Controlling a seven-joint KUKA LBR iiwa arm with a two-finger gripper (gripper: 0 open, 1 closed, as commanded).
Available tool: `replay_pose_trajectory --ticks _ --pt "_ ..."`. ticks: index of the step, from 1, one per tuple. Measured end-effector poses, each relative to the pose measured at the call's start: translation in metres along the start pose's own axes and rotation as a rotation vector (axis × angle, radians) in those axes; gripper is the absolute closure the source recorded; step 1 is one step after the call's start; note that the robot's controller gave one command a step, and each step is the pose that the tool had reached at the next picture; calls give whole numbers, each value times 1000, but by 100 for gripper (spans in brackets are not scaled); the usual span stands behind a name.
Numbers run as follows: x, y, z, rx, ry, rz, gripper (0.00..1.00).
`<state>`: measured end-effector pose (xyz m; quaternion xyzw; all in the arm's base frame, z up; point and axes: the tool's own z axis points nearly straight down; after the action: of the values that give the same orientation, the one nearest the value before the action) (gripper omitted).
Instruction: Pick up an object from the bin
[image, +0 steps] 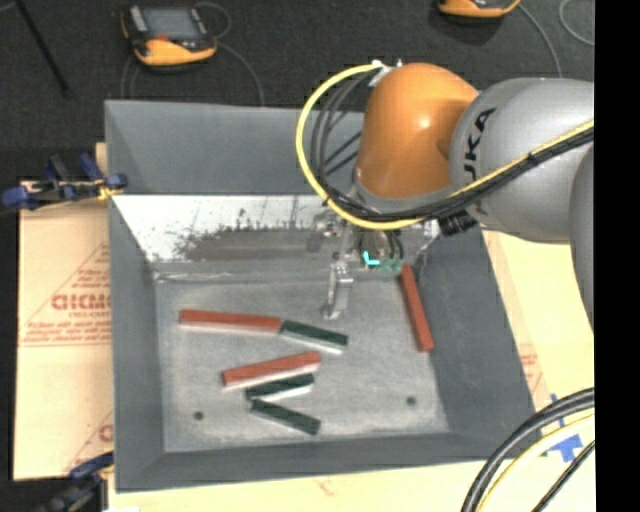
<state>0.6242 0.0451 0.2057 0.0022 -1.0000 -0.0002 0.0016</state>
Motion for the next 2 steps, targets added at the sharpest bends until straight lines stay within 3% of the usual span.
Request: replay_pose_trajectory --ticks 1,2 --pt "-1 0 -5 -1 -8 0 0" --pt "-11 40 60 0 -14 -23 0"
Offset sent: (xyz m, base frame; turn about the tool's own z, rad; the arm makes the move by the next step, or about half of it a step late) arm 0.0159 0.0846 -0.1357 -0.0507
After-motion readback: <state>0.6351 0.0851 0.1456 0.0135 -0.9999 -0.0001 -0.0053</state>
